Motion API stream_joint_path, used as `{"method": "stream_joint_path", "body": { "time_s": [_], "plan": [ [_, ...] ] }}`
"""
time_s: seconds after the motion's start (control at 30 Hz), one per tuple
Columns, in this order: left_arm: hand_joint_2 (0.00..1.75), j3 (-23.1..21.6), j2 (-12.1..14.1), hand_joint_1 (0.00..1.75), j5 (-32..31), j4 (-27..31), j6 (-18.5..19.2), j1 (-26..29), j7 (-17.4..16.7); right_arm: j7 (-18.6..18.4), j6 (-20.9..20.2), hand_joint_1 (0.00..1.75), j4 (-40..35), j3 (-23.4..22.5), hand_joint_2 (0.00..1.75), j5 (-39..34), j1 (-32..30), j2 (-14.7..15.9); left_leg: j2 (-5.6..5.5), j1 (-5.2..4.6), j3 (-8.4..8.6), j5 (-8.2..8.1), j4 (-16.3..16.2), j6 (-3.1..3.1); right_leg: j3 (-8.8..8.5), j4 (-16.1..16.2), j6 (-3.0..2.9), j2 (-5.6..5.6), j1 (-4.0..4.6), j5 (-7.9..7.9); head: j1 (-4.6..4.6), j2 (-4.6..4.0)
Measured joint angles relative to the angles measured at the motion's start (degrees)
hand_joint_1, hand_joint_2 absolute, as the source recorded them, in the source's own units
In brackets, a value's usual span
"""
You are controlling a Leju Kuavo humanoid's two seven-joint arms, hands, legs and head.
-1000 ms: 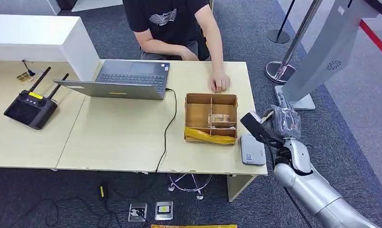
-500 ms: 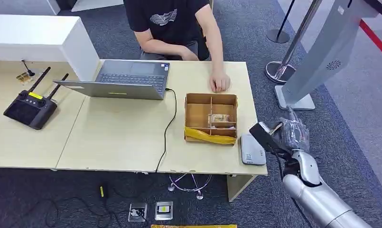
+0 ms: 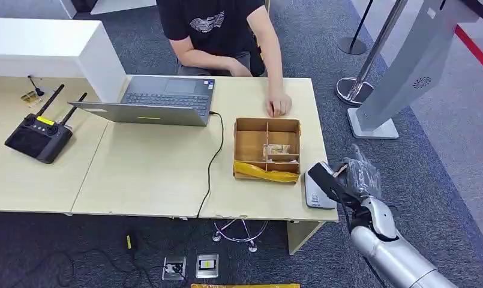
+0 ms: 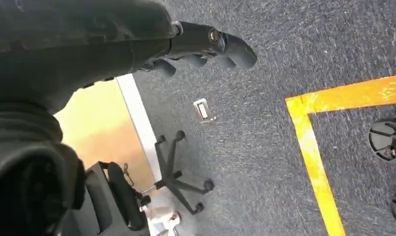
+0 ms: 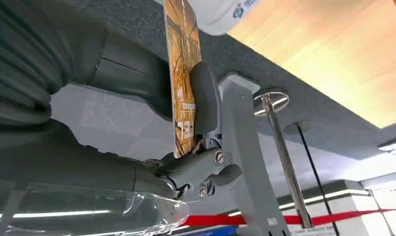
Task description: Pass the card to the sensor for recognition and then transmit it.
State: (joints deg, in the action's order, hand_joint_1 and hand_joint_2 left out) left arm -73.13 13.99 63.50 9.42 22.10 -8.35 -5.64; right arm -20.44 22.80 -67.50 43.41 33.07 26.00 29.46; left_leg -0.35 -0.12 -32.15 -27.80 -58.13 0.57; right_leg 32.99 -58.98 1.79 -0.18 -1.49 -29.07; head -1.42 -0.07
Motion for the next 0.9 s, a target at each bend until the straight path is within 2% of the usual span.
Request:
{"method": "stream_joint_path", "body": {
  "time_s": [0.3, 0.63, 0.8, 0.9],
  "plan": [
    [0.00, 0.0, 0.1, 0.00, -0.2, 0.8, 0.0, 0.0, 0.2, 1.4, 2.2, 1.75, 2.4, 0.9, 1.75, -3.7, -1.5, -0.9, 0.01, 0.02, 0.02, -0.02, 0.0, -0.03, -0.02, 0.0, -0.01, 0.01, 0.02, 0.00, 0.02, 0.00],
    [0.00, 0.0, 0.1, 0.00, 1.2, 1.5, 0.0, 0.0, 0.2, 3.9, 2.4, 1.75, 7.1, 0.8, 1.75, -9.2, -1.2, -2.5, 0.02, 0.02, 0.16, -0.02, 0.0, -0.03, -0.15, 0.0, -0.01, 0.03, 0.02, 0.00, 0.00, 0.00],
    [0.00, 0.0, 0.1, 0.00, 1.4, 1.9, 0.0, 0.0, 0.2, 6.7, 4.1, 1.75, 9.4, 0.8, 1.75, -10.7, -0.1, -3.4, 0.02, 0.02, 0.16, -0.01, 0.0, -0.03, -0.17, 0.0, -0.01, 0.03, 0.02, 0.01, 0.00, 0.00],
    [0.00, 0.0, 0.1, 0.00, 1.3, 1.9, 0.0, 0.0, 0.2, 5.8, 3.9, 1.75, 9.5, 0.8, 1.75, -9.4, 2.2, -3.7, 0.03, 0.01, 0.16, 0.02, 0.0, -0.02, -0.15, 0.0, -0.04, 0.04, 0.01, 0.04, 0.02, 0.00]
  ]
}}
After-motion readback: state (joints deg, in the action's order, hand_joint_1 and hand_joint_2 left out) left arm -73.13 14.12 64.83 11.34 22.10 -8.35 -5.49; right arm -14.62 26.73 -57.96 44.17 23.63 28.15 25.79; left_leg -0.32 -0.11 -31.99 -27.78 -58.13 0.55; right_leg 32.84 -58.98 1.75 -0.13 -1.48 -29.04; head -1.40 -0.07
